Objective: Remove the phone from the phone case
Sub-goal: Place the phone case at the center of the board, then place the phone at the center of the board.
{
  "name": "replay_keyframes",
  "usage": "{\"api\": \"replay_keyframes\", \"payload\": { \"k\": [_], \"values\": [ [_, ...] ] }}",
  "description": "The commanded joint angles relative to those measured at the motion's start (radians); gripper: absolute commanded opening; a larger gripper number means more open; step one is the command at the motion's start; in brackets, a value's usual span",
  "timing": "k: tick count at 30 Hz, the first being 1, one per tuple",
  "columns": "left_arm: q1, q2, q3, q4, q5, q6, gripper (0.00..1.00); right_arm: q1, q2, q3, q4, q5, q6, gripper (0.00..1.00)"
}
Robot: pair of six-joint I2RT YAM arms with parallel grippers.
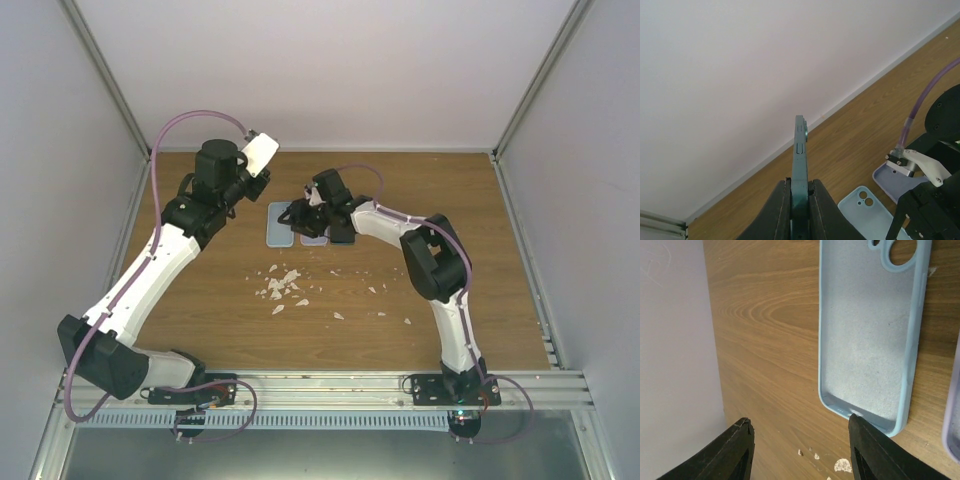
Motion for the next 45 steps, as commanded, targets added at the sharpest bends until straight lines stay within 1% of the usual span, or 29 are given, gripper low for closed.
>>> {"api": "replay_keyframes", "payload": {
  "k": [1,7,11,14,19,23,25,29,32,37,42,45],
  "values": [
    [0.004,-0.004,0.044,0.086,0.008,-0.006,0.00,0.010,-0.064,-0.022,0.009,0.000,-0.021,0.53],
    [-0.002,-0.015,0.039,0.091,-0.002,0.034,0.00,-0.016,-0.140,-0.047,0.072,-0.035,-0.061,0.60],
    [-0.005,-0.026,0.036,0.098,-0.013,0.081,0.00,-0.061,-0.217,-0.081,0.111,-0.038,-0.093,0.69],
    [-0.009,-0.032,0.035,0.119,-0.022,0.130,0.00,-0.102,-0.274,-0.112,0.158,-0.077,-0.096,0.76],
    [-0.033,-0.046,0.022,0.200,-0.055,0.293,0.00,-0.168,-0.340,-0.156,0.265,-0.199,-0.042,0.84],
    [-0.075,-0.070,-0.021,0.304,-0.078,0.471,0.00,-0.197,-0.374,-0.161,0.319,-0.263,-0.001,0.89],
    [-0.103,-0.086,-0.054,0.357,-0.088,0.565,0.00,-0.206,-0.386,-0.170,0.357,-0.291,0.034,0.90],
    [-0.165,-0.120,-0.139,0.528,-0.102,0.774,0.00,-0.208,-0.404,-0.203,0.476,-0.352,0.131,0.92],
    [-0.199,-0.133,-0.185,0.622,-0.111,0.895,0.00,-0.207,-0.418,-0.211,0.520,-0.377,0.160,0.93],
    [-0.232,-0.136,-0.235,0.723,-0.142,1.009,0.00,-0.208,-0.445,-0.247,0.613,-0.409,0.196,0.93],
    [-0.266,-0.139,-0.323,0.848,-0.180,1.135,0.00,-0.209,-0.462,-0.269,0.713,-0.426,0.268,0.89],
    [-0.288,-0.133,-0.345,0.888,-0.199,1.184,0.00,-0.210,-0.465,-0.266,0.747,-0.431,0.297,0.87]
  ]
}}
